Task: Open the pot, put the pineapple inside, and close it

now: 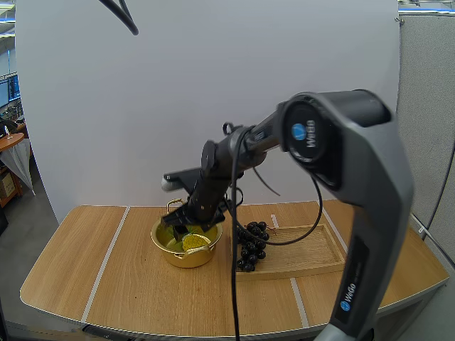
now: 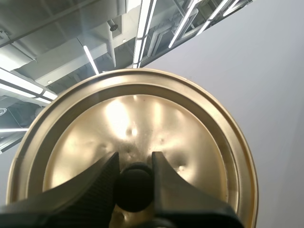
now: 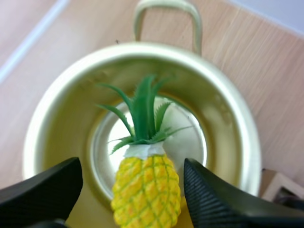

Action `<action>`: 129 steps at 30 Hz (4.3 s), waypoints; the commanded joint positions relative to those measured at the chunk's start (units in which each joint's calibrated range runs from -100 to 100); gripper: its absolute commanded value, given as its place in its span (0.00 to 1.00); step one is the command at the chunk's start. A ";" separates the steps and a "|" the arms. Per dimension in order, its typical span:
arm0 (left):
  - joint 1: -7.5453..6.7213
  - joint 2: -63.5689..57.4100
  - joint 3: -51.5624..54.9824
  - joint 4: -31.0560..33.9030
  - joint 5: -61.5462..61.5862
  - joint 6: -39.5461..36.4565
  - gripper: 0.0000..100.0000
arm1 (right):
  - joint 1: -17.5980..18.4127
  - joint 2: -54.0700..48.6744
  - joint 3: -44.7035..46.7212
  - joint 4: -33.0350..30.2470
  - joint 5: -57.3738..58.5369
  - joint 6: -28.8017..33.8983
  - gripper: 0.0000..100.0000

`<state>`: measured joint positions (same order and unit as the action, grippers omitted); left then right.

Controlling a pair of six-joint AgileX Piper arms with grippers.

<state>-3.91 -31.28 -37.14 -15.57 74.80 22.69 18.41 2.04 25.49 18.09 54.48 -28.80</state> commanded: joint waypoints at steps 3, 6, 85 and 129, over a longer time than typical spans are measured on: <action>-0.20 -0.10 -0.43 0.31 -1.48 -0.64 0.00 | 0.05 -14.84 -0.34 -0.38 7.11 -0.30 1.00; -0.20 -0.10 -0.43 0.31 -1.48 -0.64 0.00 | 0.05 -23.31 -0.34 -0.38 11.92 -0.30 1.00; -0.20 -0.10 -0.43 -0.87 -1.31 -0.77 0.00 | -4.57 -100.28 18.24 -12.20 45.52 8.30 0.00; -0.20 0.36 42.19 1.70 25.05 3.21 0.00 | -4.57 -100.73 27.30 -13.85 45.52 8.30 0.00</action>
<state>-3.91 -30.99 -2.60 -13.57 100.00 24.15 14.07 -98.24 52.62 4.66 100.00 -20.68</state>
